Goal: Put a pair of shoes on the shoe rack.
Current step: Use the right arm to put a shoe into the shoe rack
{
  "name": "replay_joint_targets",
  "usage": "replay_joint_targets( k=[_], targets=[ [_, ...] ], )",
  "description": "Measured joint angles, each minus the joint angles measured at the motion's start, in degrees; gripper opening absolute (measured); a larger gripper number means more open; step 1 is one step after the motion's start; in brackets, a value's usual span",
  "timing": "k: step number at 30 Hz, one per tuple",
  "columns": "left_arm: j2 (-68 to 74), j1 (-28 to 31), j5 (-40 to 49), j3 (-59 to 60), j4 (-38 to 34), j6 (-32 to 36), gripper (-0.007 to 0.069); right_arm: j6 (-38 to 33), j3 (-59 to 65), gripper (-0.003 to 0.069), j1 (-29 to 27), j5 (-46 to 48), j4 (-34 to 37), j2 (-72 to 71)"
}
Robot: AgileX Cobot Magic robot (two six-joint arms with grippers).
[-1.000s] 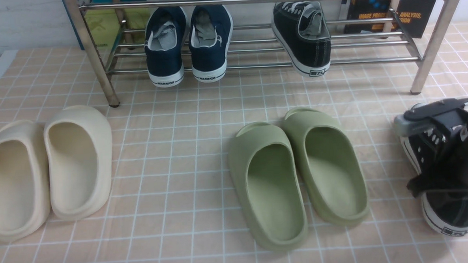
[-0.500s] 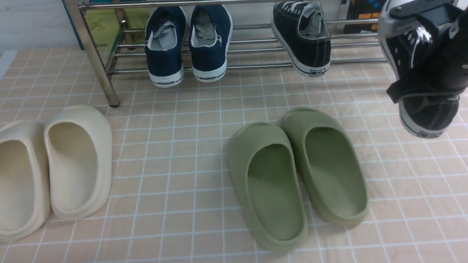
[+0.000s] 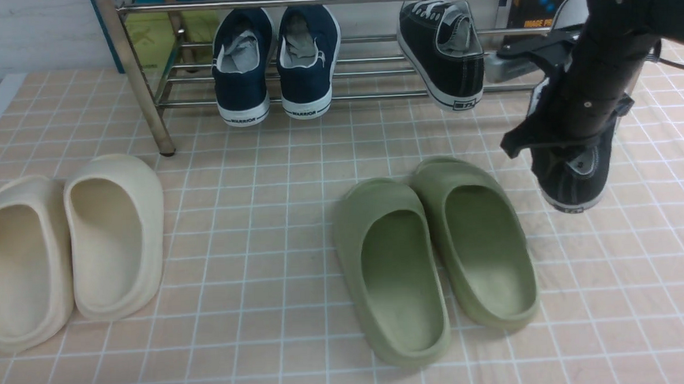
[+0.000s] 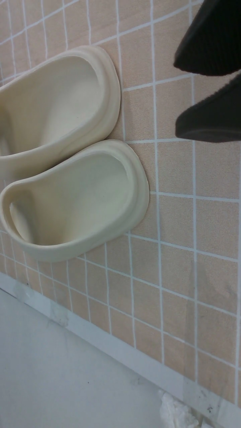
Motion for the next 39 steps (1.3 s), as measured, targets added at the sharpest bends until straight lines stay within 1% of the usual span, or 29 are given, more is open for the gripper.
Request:
replay_joint_targets(
  k=[6, 8, 10, 12, 19, 25, 27, 28, 31, 39],
  targets=[
    [0.0, 0.0, 0.0, 0.0, 0.0, 0.0, 0.0238, -0.5, -9.5, 0.0006, 0.6, 2.9, 2.1, 6.7],
    [0.0, 0.0, 0.0, 0.0, 0.0, 0.0, 0.0238, -0.5, -11.1, 0.0006, 0.6, 4.2, 2.6, 7.3],
    [0.0, 0.0, 0.0, 0.0, 0.0, 0.0, 0.0238, -0.5, -13.6, 0.0006, 0.9, 7.7, 3.6, 7.5],
    [0.0, 0.0, 0.0, 0.0, 0.0, 0.0, 0.0238, -0.5, -14.8, 0.0006, 0.9, 8.5, 4.5, 7.2],
    [0.0, 0.0, 0.0, 0.0, 0.0, 0.0, 0.0238, -0.5, -15.9, 0.0006, 1.0, 8.6, 6.4, 5.0],
    [0.0, 0.0, 0.0, 0.0, 0.0, 0.0, 0.0238, -0.5, -13.7, 0.0006, 1.1, 8.6, 7.2, -0.9],
    [0.0, 0.0, 0.0, 0.0, 0.0, 0.0, 0.0238, -0.5, -12.8, 0.0006, 1.1, 8.6, 6.3, -3.4],
    [0.0, 0.0, 0.0, 0.0, 0.0, 0.0, 0.0238, -0.3, -12.5, 0.0008, 0.8, 8.5, 4.1, -4.5],
    [0.0, 0.0, 0.0, 0.0, 0.0, 0.0, 0.0238, -0.1, -10.6, 0.0010, -0.5, 8.5, 0.7, -7.0],
    [0.0, 0.0, 0.0, 0.0, 0.0, 0.0, 0.0239, -0.5, -5.9, 0.0013, -0.9, 8.4, -2.7, -10.2]
  ],
)
